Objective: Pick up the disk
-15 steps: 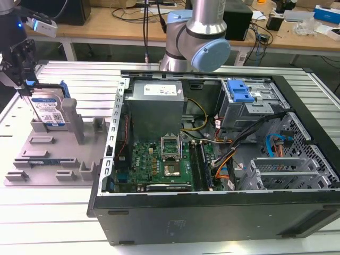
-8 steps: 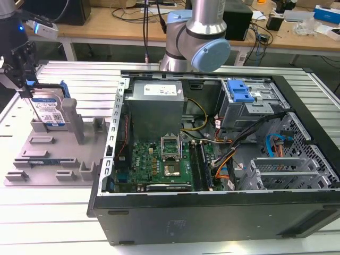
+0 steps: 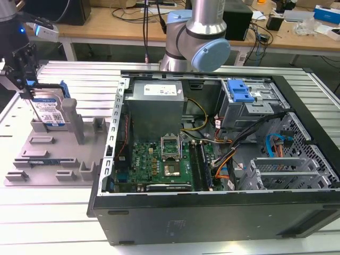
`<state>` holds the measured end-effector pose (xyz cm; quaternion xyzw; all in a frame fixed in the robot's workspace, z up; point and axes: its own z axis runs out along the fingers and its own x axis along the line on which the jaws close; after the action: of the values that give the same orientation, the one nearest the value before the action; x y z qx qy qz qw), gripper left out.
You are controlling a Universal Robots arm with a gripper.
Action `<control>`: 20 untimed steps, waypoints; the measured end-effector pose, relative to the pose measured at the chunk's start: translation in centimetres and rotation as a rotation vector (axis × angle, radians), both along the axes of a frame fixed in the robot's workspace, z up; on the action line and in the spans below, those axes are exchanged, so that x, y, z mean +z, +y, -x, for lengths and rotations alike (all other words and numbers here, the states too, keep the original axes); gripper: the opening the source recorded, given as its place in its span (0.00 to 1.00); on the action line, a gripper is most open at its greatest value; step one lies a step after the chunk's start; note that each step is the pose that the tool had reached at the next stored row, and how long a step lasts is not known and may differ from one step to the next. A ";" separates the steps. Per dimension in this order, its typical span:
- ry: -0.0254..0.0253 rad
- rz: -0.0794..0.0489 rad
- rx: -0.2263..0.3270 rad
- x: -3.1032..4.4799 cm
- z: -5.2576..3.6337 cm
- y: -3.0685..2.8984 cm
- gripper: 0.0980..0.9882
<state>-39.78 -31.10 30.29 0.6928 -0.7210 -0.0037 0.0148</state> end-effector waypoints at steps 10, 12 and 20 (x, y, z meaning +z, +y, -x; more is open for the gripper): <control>-0.0001 0.000 0.000 -0.29 -0.01 -0.08 0.43; -0.0002 0.000 0.000 -0.33 -0.01 -0.08 0.43; -0.0003 0.000 0.000 -0.45 -0.01 -0.08 0.43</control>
<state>-39.78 -31.18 29.84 0.6927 -0.7210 -0.0036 0.0146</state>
